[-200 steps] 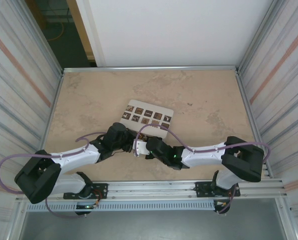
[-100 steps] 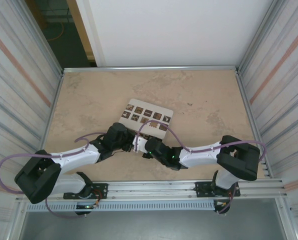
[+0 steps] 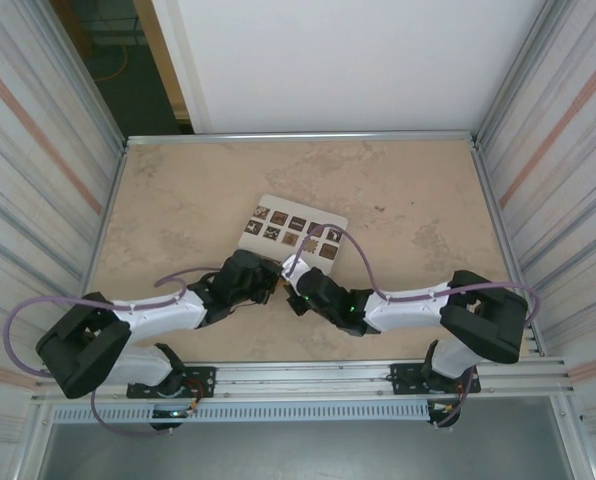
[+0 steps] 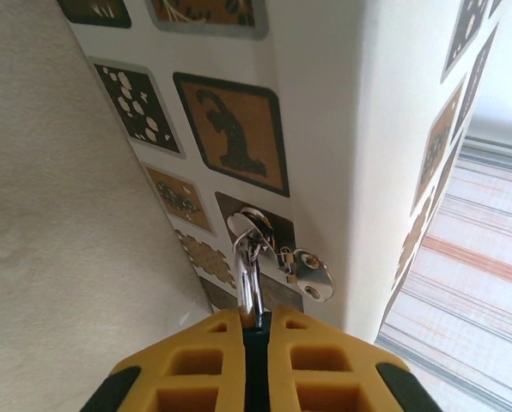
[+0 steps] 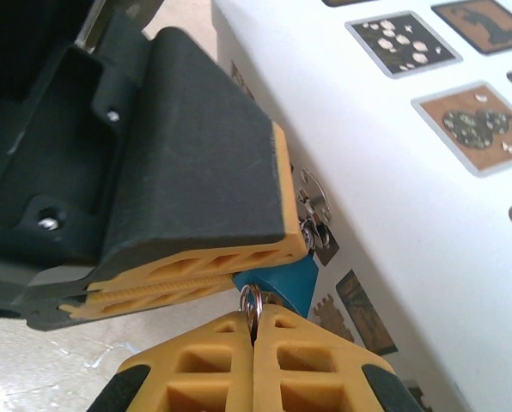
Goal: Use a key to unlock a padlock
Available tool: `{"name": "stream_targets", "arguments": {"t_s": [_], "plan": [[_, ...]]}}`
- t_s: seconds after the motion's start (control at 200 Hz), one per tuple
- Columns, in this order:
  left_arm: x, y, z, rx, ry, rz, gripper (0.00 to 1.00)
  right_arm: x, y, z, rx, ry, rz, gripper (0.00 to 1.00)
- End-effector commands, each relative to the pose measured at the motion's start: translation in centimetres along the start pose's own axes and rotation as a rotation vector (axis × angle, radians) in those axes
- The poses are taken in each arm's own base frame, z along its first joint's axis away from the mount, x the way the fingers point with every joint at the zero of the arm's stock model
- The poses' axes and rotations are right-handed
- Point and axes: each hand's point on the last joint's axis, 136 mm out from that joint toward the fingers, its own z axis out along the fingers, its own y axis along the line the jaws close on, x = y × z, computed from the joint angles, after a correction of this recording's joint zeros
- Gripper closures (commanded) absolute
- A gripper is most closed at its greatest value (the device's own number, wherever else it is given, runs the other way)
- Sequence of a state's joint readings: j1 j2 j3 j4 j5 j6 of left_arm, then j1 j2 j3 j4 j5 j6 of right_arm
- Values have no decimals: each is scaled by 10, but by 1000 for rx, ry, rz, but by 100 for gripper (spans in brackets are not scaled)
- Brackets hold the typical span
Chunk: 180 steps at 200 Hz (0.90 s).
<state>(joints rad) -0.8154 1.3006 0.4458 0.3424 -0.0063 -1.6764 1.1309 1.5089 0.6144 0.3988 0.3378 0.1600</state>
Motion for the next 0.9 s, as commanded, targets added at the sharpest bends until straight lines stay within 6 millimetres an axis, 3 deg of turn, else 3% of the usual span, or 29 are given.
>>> {"name": "stream_targets", "arguments": {"t_s": [0.0, 0.276, 0.466, 0.566, 0.701, 0.897], "plan": [[39, -4, -1, 30, 143, 29, 100, -36, -14, -8, -20, -120, 210, 100], [47, -7, 4, 26, 145, 69, 100, -6, -37, -13, 26, -51, 213, 100], [45, -11, 1, 14, 129, 133, 67, 8, -46, -23, -13, -14, 272, 100], [42, -17, -7, 4, 111, 184, 55, 12, -49, -33, -27, -5, 310, 100], [34, -30, -25, -6, 59, 280, 45, 16, -58, -48, -63, 13, 419, 100], [14, -49, -54, -9, -58, 422, 42, 32, -70, -66, -114, 59, 633, 100]]}}
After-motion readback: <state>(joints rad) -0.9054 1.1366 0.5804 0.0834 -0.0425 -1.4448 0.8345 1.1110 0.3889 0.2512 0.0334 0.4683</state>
